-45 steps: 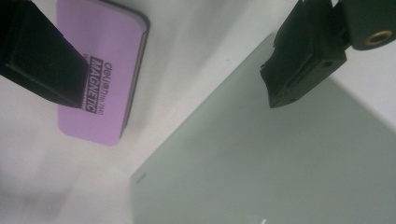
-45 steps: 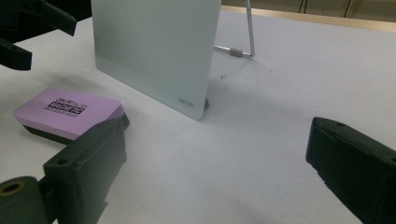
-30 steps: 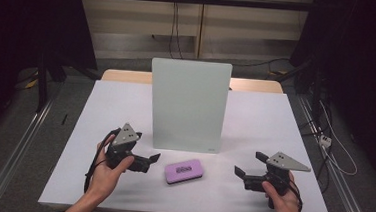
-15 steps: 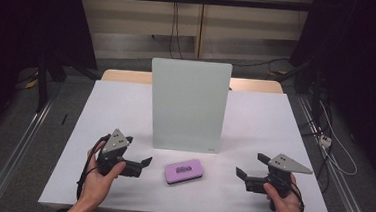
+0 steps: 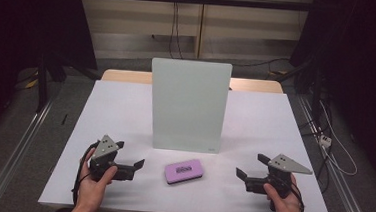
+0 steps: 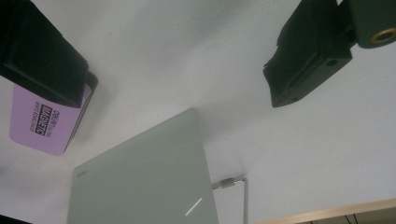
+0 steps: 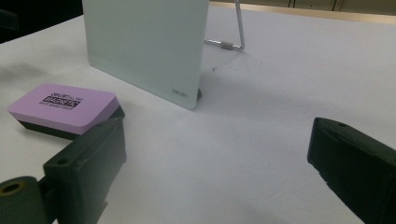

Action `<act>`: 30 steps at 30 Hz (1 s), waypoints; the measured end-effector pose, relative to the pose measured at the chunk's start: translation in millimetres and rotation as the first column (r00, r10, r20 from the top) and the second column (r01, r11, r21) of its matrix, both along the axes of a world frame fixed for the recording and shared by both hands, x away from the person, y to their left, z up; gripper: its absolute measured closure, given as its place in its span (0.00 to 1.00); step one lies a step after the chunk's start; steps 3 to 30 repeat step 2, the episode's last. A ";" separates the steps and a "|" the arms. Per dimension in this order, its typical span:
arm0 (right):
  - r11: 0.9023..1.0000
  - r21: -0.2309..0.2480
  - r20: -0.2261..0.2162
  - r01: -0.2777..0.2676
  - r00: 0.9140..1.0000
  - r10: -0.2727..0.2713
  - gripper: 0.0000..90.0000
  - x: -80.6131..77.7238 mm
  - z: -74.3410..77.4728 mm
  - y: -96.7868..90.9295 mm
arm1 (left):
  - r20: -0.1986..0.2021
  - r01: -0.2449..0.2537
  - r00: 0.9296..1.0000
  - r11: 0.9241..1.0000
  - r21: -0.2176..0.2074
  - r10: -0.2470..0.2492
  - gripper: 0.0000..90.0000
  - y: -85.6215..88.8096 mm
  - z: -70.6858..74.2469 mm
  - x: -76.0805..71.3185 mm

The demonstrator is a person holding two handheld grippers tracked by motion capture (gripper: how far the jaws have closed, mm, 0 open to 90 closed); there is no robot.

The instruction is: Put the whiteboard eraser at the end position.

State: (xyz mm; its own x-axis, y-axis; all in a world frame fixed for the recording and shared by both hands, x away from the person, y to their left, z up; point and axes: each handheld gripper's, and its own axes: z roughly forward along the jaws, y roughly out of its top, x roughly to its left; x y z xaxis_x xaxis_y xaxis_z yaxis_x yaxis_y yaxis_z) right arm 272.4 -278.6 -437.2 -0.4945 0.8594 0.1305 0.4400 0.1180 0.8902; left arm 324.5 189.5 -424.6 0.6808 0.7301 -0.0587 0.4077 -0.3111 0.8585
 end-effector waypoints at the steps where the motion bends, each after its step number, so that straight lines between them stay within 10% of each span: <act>1: 1.000 0.000 0.000 0.000 1.000 0.000 0.05 0.4 -0.2 -0.2 | -0.005 0.003 1.000 1.000 0.003 -0.003 0.06 -0.2 -0.3 0.4; 30: 1.000 -0.003 -0.001 -0.004 1.000 0.004 0.05 0.8 -0.5 -0.3 | -0.011 0.003 1.000 1.000 -0.001 -0.003 0.06 -0.7 -0.9 0.7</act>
